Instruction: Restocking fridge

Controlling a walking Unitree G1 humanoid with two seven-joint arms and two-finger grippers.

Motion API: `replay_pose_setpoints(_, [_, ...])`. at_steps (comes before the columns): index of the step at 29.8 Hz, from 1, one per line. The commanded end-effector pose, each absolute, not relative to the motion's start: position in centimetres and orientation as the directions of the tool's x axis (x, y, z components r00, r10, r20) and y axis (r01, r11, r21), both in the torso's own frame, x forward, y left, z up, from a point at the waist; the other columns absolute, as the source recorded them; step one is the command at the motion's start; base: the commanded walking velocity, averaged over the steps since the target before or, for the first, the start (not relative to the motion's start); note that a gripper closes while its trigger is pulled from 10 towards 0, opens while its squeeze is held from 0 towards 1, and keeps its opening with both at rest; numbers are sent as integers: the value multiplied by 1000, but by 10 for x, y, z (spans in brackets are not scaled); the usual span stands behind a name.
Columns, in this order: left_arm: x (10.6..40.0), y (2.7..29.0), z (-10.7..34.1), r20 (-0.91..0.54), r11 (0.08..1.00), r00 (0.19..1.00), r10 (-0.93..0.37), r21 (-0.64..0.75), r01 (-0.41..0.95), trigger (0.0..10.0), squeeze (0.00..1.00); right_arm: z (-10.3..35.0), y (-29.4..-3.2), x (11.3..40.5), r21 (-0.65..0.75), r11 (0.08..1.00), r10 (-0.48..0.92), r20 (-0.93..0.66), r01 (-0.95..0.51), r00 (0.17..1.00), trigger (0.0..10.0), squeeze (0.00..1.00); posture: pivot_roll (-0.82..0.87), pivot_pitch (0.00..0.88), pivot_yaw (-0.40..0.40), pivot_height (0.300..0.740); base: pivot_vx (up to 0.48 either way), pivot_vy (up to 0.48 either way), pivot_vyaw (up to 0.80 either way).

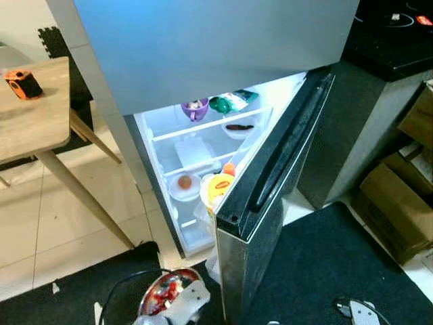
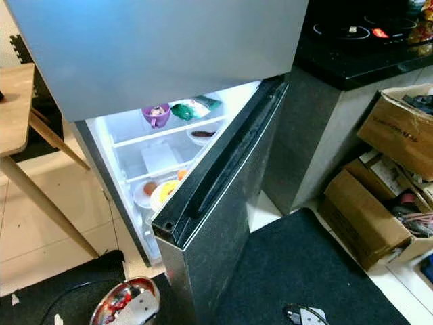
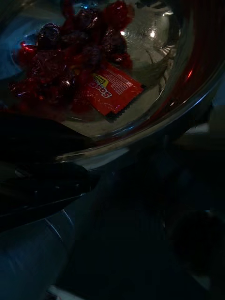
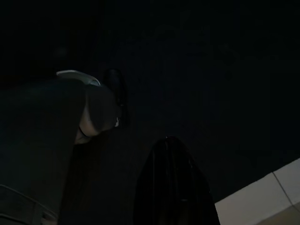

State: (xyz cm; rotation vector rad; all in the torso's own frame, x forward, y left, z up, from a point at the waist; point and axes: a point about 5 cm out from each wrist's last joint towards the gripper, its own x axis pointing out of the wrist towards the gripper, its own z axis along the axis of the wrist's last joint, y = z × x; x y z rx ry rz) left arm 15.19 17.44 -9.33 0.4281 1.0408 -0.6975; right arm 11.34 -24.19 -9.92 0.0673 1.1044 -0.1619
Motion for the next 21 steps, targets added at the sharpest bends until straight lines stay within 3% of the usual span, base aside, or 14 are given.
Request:
replay_pose_setpoints(1, [134, 193, -99, -931, 721, 277, -237, 23, 692, 10000, 0, -100, -241, 112, -25, 987, -92, -894, 157, 438, 10000, 0, -18, 49, 37, 740, 0, 0, 0])
replay_pose_setpoints(10, [117, 219, -103, -949, 829, 309, -68, 119, 546, 10000, 0, -100, -243, 112, -44, 988, -102, -900, 146, 423, 10000, 0, -16, 49, 28, 740, 0, 0, 0])
replay_pose_setpoints(18, [106, 228, -105, -958, 871, 286, 23, 160, 465, 10000, 0, -99, -246, 111, -55, 989, -107, -902, 134, 417, 10000, 0, -23, 41, 22, 740, 0, 0, -788])
replay_pose_setpoints(21, [106, 229, -105, -957, 873, 288, 37, 172, 457, 10000, 0, -99, -247, 111, -65, 991, -109, -904, 118, 412, 10000, 0, -24, 40, 21, 740, 0, 0, 0])
